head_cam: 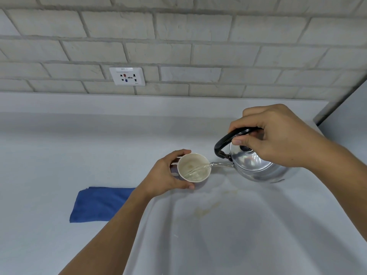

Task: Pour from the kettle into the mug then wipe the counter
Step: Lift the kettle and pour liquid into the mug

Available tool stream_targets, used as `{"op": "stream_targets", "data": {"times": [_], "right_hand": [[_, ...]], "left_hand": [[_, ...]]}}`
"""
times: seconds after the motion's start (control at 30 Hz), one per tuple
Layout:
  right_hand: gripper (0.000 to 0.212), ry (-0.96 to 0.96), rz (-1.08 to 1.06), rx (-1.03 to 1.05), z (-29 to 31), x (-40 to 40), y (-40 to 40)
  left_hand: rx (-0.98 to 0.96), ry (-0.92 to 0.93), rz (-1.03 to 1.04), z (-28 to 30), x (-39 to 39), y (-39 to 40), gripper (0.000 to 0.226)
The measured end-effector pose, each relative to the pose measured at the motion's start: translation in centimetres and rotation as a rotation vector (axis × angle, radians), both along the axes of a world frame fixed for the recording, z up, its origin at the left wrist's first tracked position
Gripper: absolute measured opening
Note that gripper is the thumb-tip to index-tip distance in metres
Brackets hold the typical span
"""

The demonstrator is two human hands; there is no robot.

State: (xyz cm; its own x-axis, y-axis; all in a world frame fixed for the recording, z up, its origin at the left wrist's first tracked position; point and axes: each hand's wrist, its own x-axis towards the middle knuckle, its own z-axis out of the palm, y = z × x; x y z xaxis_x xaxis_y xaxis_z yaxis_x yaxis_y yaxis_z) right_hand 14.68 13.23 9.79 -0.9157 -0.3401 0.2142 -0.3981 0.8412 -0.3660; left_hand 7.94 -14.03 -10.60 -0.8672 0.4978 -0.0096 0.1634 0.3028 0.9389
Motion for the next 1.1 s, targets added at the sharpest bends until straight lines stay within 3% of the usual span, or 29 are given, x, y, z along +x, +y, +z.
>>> {"op": "stream_targets", "data": {"times": [1.1], "right_hand": [[0.007, 0.009, 0.057, 0.141, 1.8, -0.7, -2.4]], "left_hand": [[-0.007, -0.004, -0.024, 0.1, -0.2, -0.3, 0.099]]}}
